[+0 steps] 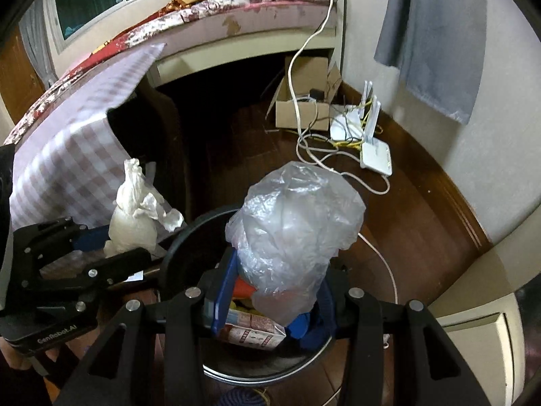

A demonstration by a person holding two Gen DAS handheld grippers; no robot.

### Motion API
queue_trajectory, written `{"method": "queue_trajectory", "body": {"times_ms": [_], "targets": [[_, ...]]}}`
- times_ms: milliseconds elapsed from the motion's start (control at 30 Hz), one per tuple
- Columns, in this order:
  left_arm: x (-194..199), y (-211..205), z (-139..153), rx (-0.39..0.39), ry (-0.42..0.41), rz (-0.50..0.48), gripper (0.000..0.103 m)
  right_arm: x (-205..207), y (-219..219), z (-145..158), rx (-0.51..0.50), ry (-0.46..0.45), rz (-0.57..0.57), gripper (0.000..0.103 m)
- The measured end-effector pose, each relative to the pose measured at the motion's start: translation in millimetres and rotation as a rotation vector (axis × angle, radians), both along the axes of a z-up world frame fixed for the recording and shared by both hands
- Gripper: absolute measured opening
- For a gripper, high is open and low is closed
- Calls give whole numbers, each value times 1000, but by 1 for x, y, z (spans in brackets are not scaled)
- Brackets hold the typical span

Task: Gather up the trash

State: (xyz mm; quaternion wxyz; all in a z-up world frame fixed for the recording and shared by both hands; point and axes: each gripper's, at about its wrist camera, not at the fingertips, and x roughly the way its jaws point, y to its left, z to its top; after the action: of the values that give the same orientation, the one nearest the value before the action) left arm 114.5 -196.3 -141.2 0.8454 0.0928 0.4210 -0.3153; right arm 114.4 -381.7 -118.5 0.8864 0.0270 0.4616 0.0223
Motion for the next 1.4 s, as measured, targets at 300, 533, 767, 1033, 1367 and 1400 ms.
{"method": "queue_trajectory", "body": {"times_ms": [300, 533, 767, 1033, 1367, 1400], "targets": [[12, -1, -24, -30, 58, 33, 89, 20, -4, -27, -47, 68, -2, 83], [16, 22, -37, 33, 18, 166, 102, 18, -29, -40, -104, 130, -110, 102], [14, 29, -34, 42, -5, 203, 102, 20, -12, -41, -130, 131, -54, 102], [12, 42, -16, 31, -27, 238, 102, 16, 10, -22, -132, 80, -18, 102], [-6, 70, 20, 11, -86, 276, 102, -4, 42, 19, -140, 4, 22, 102], [-9, 72, 24, 12, -95, 274, 102, -7, 43, 23, -134, -2, 18, 102]]}}
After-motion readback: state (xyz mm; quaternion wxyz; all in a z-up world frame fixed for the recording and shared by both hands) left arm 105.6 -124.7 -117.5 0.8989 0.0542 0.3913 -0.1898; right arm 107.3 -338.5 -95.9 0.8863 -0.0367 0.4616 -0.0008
